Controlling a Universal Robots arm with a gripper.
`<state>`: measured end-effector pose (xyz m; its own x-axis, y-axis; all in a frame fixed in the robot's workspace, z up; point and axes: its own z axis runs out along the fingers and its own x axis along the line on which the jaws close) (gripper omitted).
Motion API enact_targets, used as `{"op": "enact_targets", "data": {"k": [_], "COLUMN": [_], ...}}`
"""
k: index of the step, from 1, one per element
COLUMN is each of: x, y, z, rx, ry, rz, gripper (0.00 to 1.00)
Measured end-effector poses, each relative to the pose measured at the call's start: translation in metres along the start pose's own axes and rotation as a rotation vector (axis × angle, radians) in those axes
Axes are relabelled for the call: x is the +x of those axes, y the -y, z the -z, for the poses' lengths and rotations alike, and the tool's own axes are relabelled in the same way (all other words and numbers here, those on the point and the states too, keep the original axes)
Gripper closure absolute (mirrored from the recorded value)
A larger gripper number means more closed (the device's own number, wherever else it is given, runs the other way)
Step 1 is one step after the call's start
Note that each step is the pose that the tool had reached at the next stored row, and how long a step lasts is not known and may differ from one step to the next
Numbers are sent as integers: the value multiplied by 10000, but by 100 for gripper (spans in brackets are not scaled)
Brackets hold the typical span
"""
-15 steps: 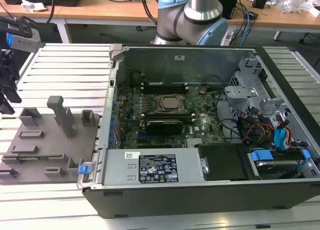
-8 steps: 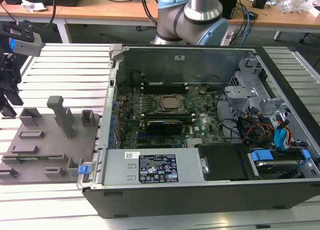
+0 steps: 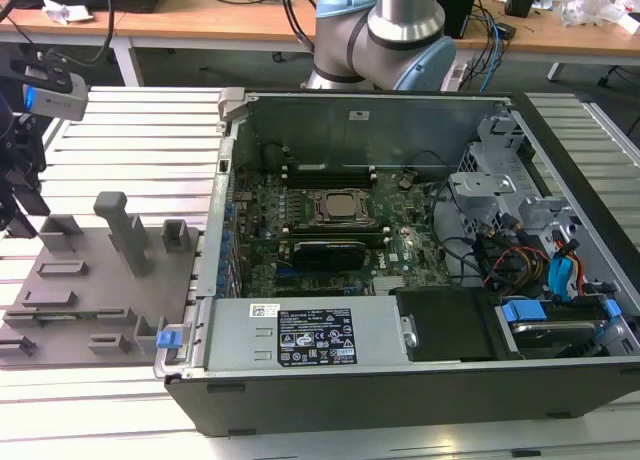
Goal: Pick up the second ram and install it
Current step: 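Pick up the second ram and move it above second insertion slot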
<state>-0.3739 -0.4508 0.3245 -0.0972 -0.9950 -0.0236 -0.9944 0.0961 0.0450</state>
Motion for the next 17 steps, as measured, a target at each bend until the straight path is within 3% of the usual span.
{"op": "enact_targets", "data": {"k": [6,7,8,15,17], "x": [2,6,56,185,194], "y": [3,8,12,23,24], "z": [-80,-168,-237,-262,-274], "rx": [0,-1,-2,-1,2], "ry": [0,-1,-3,-3,-3], "rz": [-1,7,11,10,10], "gripper": [64,64,64,64,64]}}
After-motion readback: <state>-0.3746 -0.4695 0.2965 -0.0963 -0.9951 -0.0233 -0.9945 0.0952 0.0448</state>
